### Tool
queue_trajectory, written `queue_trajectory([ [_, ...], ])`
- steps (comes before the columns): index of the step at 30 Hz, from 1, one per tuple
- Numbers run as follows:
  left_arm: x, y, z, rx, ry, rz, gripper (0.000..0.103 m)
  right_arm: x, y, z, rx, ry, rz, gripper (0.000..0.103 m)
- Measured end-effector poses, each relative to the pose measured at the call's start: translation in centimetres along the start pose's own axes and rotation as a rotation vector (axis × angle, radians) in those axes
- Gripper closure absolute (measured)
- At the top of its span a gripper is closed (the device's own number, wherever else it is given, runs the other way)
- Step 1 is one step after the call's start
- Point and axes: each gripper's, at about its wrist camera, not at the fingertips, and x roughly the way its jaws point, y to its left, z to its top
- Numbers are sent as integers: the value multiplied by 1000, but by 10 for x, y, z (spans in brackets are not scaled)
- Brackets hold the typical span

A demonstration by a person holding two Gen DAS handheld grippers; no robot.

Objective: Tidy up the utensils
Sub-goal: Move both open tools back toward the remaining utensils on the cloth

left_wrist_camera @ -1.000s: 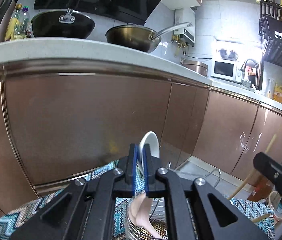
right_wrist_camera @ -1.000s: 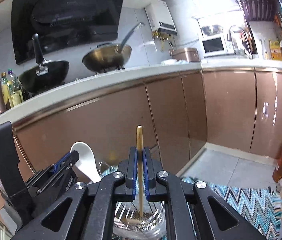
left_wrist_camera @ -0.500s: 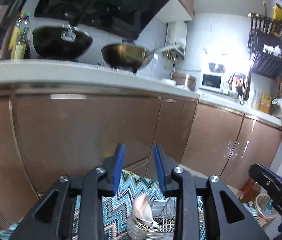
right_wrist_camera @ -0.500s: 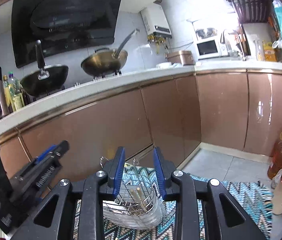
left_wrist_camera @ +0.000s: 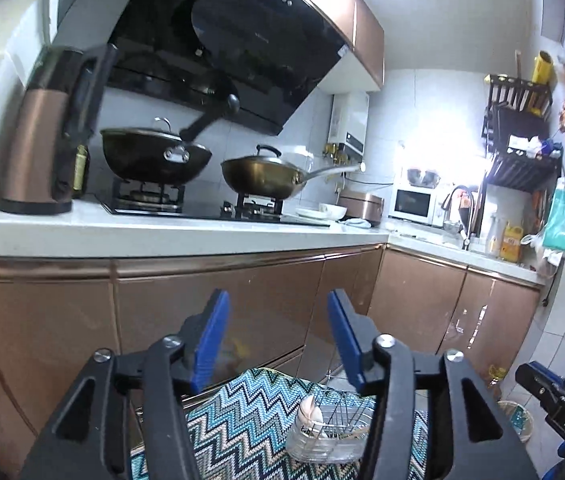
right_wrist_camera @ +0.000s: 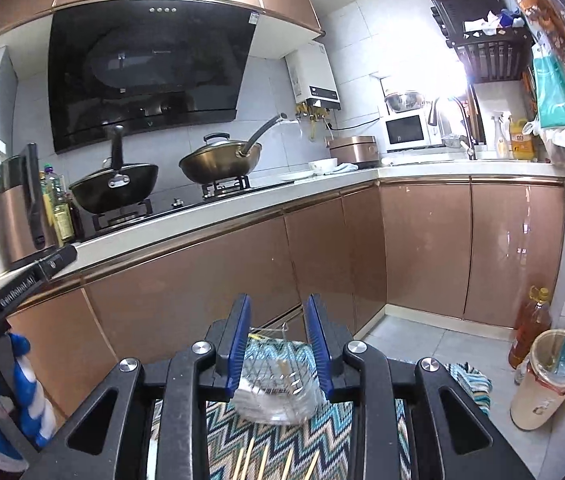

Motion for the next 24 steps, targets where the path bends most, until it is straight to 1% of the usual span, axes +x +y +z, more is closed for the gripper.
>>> queue_trajectory([
  [4, -30, 13, 10, -7, 1, -4, 52, -25, 12, 1, -4, 15, -2, 76],
  [9, -57, 27, 10, -10, 39, -18, 52, -44, 25, -6, -15, 65, 12, 76],
  [14, -71, 35, 1, -4, 105, -26, 52, -57, 35, -12, -27, 96, 19, 76],
  [20, -90, 46, -12, -11, 135, -25, 52, -70, 36, -18, -20, 106, 15, 76],
  [24, -94, 58, -20, -38, 175, -38, 52, -74, 33, -25, -9, 125, 9, 76],
])
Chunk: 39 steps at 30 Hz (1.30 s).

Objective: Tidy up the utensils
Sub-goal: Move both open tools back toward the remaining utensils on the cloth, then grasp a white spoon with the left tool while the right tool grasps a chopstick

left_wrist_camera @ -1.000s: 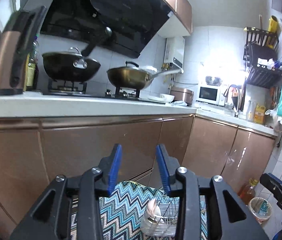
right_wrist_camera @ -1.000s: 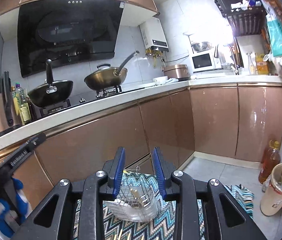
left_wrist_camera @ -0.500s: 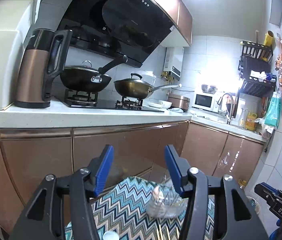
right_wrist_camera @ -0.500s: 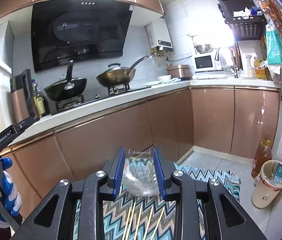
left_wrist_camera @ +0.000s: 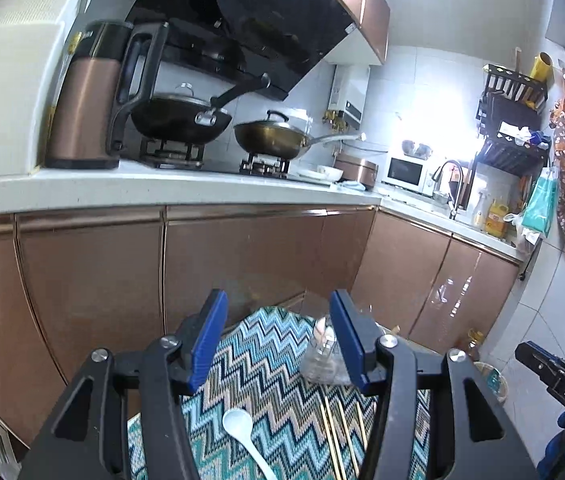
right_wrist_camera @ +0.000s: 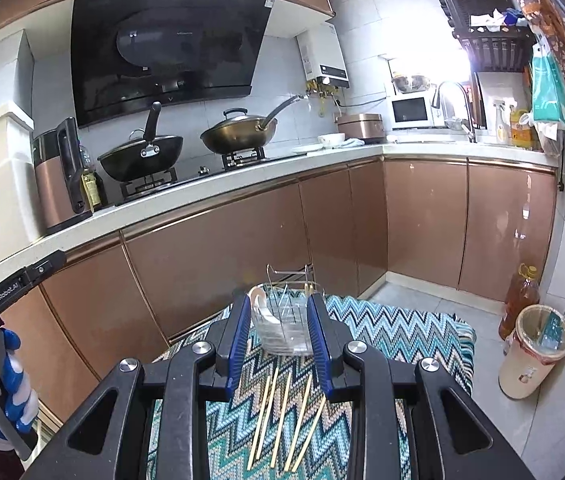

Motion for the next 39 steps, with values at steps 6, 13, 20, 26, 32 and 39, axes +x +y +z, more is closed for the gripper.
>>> queue_trajectory([
  [6, 11, 26, -15, -54, 97, -14, 52, 11, -2, -12, 18, 68, 0, 76],
  [13, 52, 57, -47, -107, 252, 2, 52, 64, -6, -32, 19, 234, 59, 76],
  [20, 110, 78, -93, -135, 432, 11, 52, 146, -9, -73, 43, 470, 126, 79],
  [26, 144, 97, -129, -167, 527, 10, 52, 206, -11, -94, 55, 603, 139, 84],
  [32, 177, 114, -156, -202, 615, 8, 52, 258, -8, -108, 61, 701, 127, 88],
  [39, 198, 120, -169, -199, 651, -22, 52, 302, -6, -121, 46, 772, 85, 91],
])
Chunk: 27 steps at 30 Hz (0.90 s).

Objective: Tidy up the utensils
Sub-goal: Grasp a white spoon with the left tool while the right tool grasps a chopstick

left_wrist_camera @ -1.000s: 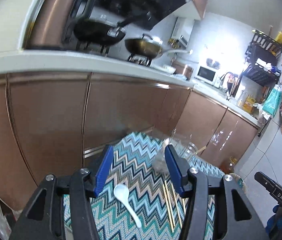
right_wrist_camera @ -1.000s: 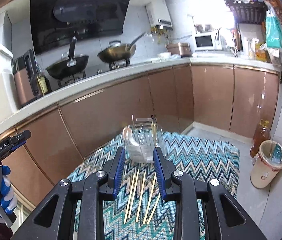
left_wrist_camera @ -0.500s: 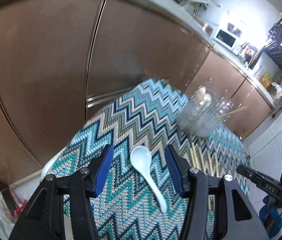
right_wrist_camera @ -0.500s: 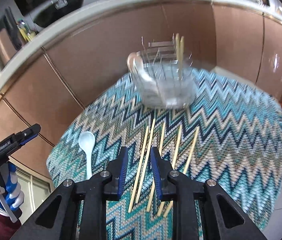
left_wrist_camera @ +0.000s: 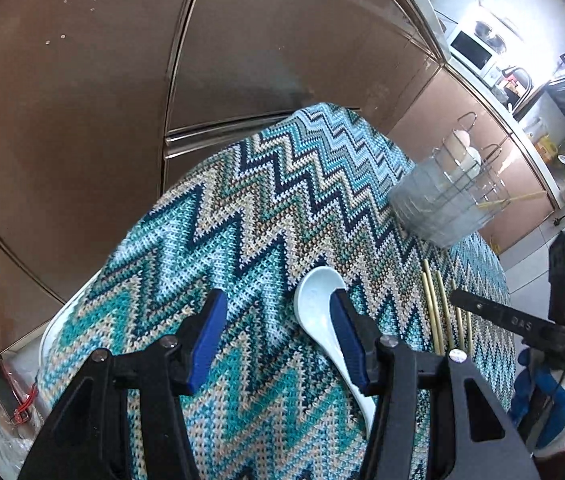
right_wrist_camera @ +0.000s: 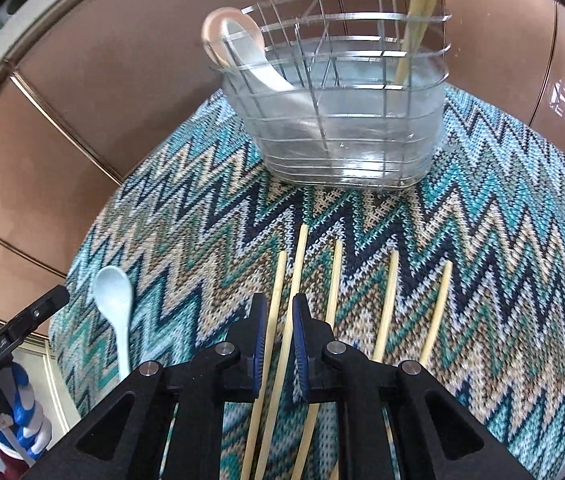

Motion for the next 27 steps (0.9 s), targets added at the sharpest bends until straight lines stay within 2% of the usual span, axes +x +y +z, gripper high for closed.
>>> queue_trajectory([
  [16, 27, 0, 5, 25, 82, -26, 53, 41, 5, 20, -31, 70, -95, 92],
  [20, 31, -4, 8, 36, 106, -39, 60, 47, 7, 21, -36, 79, -98, 92],
  [27, 47, -13, 7, 70, 161, -13, 71, 57, 12, 25, -41, 74, -105, 95],
])
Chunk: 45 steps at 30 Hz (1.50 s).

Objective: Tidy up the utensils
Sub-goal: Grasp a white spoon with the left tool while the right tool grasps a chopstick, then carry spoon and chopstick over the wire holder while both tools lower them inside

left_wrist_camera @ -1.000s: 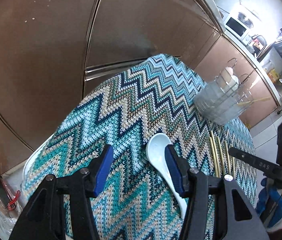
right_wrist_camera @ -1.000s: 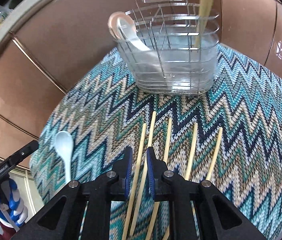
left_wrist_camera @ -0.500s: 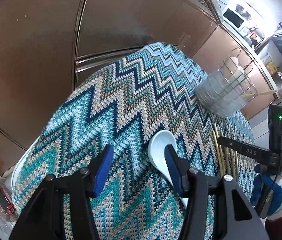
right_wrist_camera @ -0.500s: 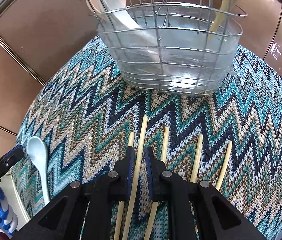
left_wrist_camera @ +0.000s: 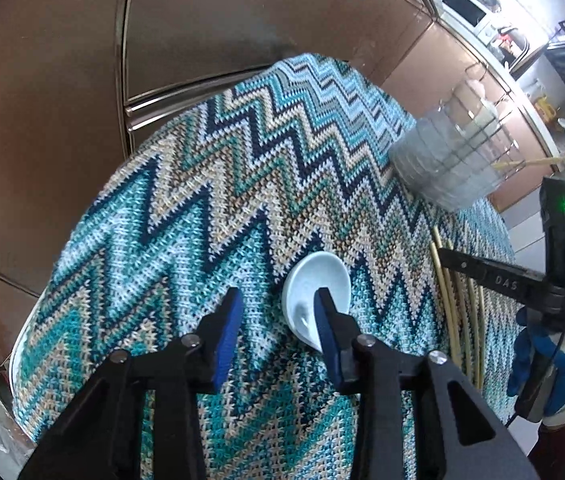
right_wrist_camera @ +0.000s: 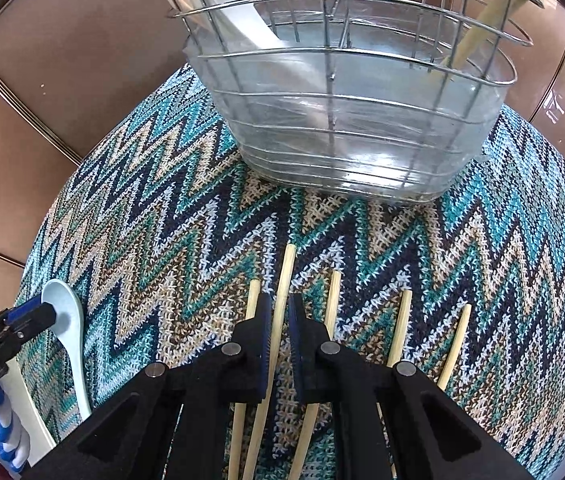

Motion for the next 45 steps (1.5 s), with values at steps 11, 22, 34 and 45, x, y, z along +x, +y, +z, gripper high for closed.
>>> queue_trajectory([
  [11, 4, -8, 1, 53, -11, 48, 96, -31, -10, -12, 2, -60, 53, 97],
  [22, -23, -18, -8, 78, -137, 83, 98, -97, -3, -41, -24, -192, 119, 97],
  [34, -77, -36, -24, 115, -267, 72, 98, -157, 2, -79, -28, -322, 126, 97],
  [45, -118, -51, -34, 115, -343, 49, 98, -199, 1, -108, -29, -422, 125, 97],
])
